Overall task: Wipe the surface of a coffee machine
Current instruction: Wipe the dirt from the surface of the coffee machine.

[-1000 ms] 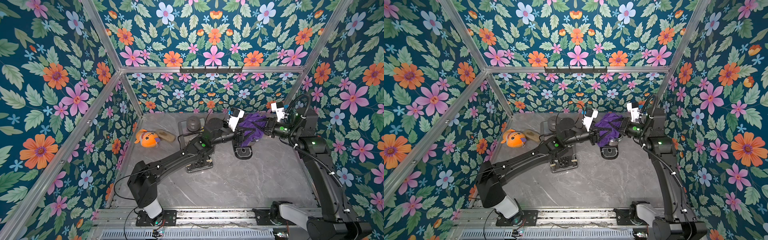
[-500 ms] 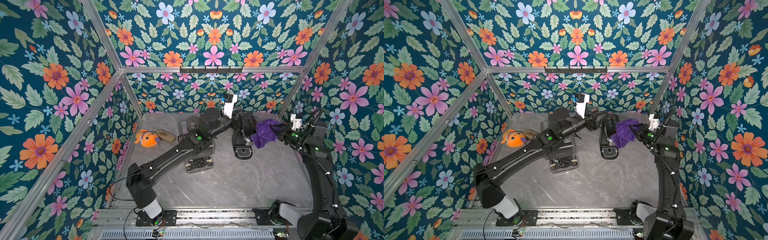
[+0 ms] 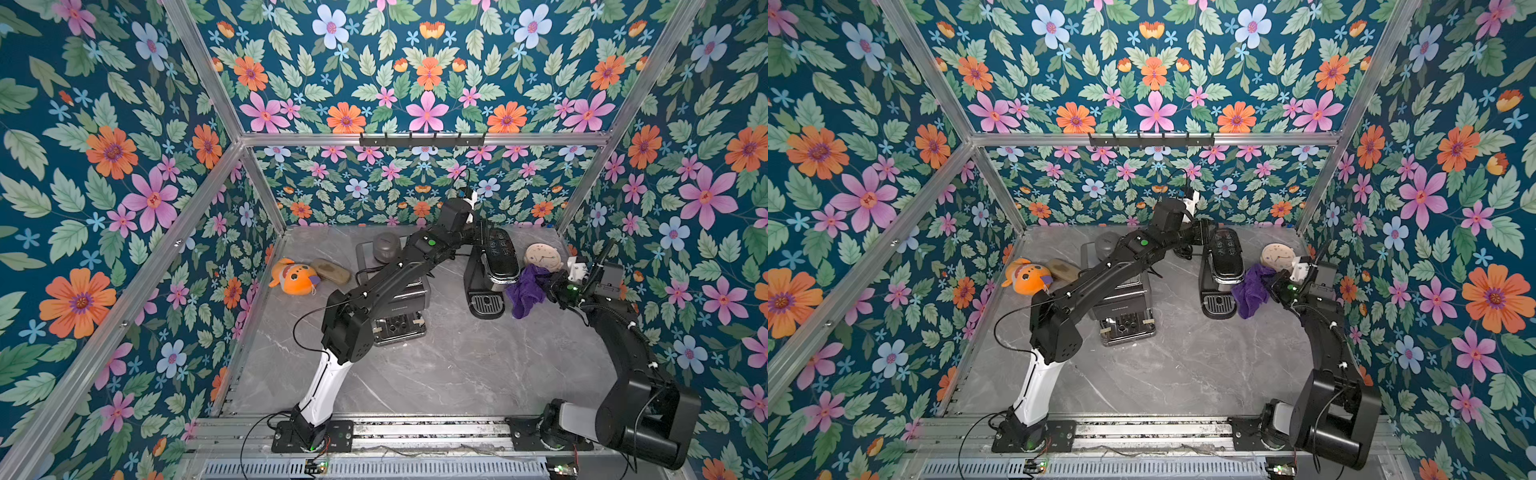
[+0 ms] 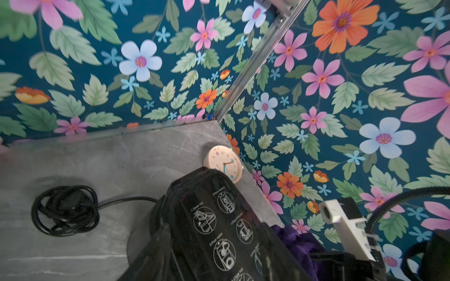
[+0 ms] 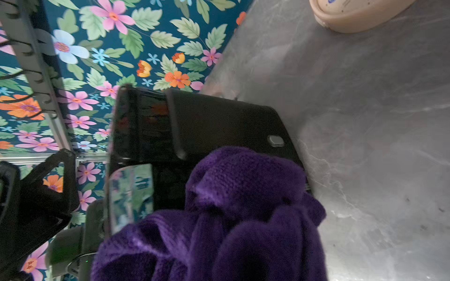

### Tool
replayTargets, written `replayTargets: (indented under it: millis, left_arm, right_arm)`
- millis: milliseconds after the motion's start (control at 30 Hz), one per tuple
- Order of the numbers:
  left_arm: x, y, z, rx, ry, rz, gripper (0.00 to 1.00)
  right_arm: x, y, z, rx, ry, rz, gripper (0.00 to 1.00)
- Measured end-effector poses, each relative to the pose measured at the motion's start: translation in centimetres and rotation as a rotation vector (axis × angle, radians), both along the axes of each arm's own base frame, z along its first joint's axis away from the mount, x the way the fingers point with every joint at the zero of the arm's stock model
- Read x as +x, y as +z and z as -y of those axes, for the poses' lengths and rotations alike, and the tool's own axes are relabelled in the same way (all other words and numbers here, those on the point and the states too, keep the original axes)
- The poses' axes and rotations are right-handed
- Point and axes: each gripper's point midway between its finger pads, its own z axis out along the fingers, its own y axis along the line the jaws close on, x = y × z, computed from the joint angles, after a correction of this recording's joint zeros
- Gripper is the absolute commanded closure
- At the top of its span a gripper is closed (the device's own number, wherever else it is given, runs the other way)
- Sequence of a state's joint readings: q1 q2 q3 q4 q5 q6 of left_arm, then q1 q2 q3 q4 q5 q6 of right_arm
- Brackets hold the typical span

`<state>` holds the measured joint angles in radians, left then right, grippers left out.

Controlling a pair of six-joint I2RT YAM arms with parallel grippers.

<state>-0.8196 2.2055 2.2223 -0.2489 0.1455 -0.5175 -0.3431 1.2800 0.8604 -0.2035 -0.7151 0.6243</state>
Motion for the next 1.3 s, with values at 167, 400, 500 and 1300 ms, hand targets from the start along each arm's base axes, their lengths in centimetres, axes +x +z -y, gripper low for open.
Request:
replayTargets:
  millis: [167,400,500,1300]
  left_arm:
    - [0.7,-3.4,0.5,0.042,-0.002,-0.043,0.42]
    - [0.8,-5.5,0.8,0.084,-0.013,-0.060,0.42]
    - [0.8,-5.6,0.7,0.086,-0.015,-0.055,0.42]
    - [0.3,-5.7,1.4,0.045,-0.019,-0.077,0.44]
  right_arm:
    - [0.9,-3.4,-0.3,0.021,0.025,-0.050,1.00]
    - [2.1,-5.7,-4.3,0.065,0.155,-0.042,1.00]
    - [2.4,-7.0,-4.5,0.104,0.152,-0.054,1.00]
    - [3.4,-9.6,-5.9,0.361,0.124,-0.063,1.00]
